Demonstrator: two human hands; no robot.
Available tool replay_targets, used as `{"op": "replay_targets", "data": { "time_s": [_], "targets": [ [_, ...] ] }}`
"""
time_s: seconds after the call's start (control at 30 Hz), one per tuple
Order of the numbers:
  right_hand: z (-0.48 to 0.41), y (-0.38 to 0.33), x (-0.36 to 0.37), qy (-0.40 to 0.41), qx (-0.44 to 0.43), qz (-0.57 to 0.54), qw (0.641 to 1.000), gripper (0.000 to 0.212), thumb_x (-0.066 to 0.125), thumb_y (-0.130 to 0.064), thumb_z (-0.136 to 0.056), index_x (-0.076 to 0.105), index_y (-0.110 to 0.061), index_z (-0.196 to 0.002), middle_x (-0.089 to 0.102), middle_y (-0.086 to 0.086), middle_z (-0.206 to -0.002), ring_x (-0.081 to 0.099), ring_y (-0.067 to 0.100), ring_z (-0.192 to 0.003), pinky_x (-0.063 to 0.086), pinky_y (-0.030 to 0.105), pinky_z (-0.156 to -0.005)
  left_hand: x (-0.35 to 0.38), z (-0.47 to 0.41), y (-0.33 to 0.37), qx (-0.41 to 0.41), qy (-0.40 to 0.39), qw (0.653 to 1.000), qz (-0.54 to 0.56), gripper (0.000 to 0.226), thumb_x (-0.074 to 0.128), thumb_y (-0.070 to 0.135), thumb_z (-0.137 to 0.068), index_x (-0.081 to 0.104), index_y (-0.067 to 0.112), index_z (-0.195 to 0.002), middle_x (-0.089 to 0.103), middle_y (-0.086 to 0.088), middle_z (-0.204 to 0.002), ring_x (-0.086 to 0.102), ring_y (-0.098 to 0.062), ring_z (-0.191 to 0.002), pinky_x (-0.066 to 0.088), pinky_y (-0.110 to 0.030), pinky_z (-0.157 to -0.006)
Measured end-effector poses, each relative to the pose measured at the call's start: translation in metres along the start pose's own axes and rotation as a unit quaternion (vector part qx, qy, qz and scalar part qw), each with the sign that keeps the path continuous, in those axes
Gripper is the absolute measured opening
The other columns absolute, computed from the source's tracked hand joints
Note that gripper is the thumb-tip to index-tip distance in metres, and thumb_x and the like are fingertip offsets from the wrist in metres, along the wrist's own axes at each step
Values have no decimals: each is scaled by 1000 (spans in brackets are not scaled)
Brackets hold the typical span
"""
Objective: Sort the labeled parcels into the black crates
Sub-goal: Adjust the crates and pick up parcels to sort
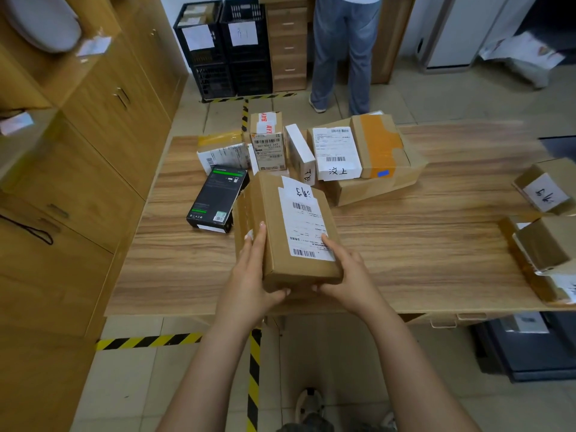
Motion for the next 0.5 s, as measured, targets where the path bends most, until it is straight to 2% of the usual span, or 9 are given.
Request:
{"op": "replay_targets", "data": {
  "time_s": [0.1, 0.2, 0.37, 0.5],
  "targets": [
    [3, -7, -6, 22, -20, 12, 999, 96, 82, -12, -74, 31, -49, -145, 30, -5, -133, 39, 13, -124, 34, 17, -97, -3, 3, 0, -2, 25, 1000, 19, 131, 87, 32, -67, -17, 53, -145, 8, 7, -163, 15, -17, -148, 38, -47, -109],
    [9, -20, -19, 55, -51, 39, 996, 93, 84, -14, -73, 35, -49, -144, 28, -7, -134, 41, 11, -122, 35, 15, -97, -9, 5, 2, 11, 49, 998, 38, 121, 87, 27, -68, -1, 54, -147, 21, 12, -159, 22, -17, -146, 40, -43, -107],
    [23, -47, -47, 131, -112, 70, 983, 92, 84, -16, -70, 37, -53, -140, 25, -9, -140, 48, 16, -121, 47, 33, -101, -22, 6, 20, 42, 80, 995, 44, 109, 85, 29, -69, 9, 55, -142, 34, 9, -153, 33, -19, -141, 46, -40, -99],
    [41, -70, -72, 186, -155, 95, 966, 93, 82, -14, -71, 35, -58, -138, 23, -11, -140, 49, 17, -121, 51, 34, -94, -35, 6, 41, 79, 102, 989, 69, 105, 86, 27, -69, 14, 53, -140, 40, 7, -150, 40, -16, -136, 47, -36, -100]
  ]
}}
Point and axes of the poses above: each hand's wrist, its own z-axis away from the middle knuckle, its own x-axis out of the palm, y = z × x, the point moved 10 cm from there along -z, towards the middle knuckle
